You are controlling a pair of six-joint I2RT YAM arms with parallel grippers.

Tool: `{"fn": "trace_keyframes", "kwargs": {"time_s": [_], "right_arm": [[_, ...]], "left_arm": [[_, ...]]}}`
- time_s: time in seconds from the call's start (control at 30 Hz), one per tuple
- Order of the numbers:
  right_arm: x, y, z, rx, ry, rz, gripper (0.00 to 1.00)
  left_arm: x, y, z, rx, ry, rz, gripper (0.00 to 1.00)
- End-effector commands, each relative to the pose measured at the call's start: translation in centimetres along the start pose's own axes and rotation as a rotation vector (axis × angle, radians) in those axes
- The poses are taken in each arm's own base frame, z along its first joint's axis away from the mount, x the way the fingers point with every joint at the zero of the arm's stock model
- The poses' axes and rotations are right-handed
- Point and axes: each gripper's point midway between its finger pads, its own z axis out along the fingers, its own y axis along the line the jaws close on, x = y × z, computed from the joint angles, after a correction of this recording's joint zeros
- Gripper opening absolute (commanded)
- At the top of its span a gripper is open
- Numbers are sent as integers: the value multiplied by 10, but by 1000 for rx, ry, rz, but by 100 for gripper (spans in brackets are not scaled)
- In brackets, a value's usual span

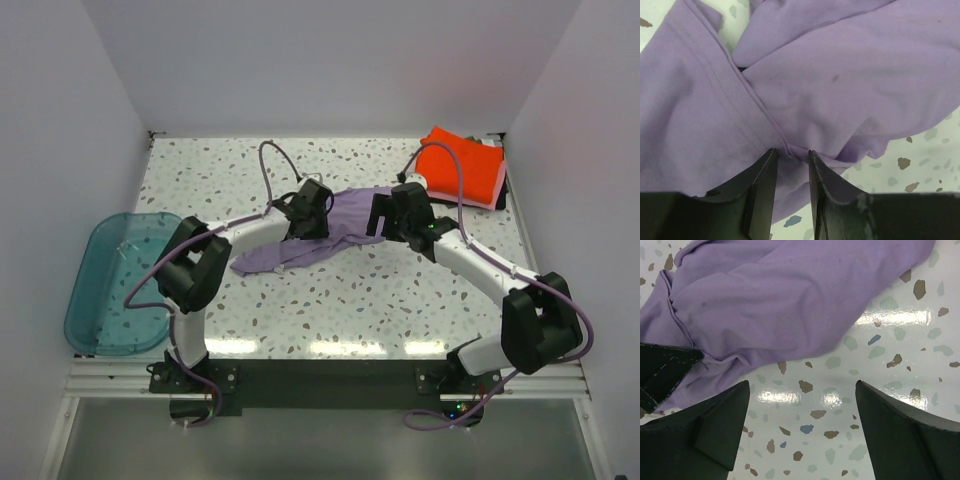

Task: Fold and stack the t-shirts
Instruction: Flatten the tshirt out

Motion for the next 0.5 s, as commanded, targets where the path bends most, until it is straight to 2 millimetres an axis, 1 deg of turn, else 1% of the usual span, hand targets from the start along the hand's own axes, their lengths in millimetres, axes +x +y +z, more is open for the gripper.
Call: {"fn": "trace_keyframes", "kwargs": {"time_s": [0.0, 0.07, 0.27, 0.47], "right_arm": [[-17, 0, -5, 4, -77, 29, 89], [-17, 1, -4, 1, -73, 27, 90], [-13, 3, 0, -7, -60, 33, 90], [-12, 3, 1, -5, -59, 34, 90]], "left_arm": [[-12, 6, -5, -61, -47, 10, 36], [-9, 10, -6, -76, -42, 4, 35], [-2, 13, -6, -80, -35, 19, 35], [-6, 0, -14, -40, -63, 51, 36]]}}
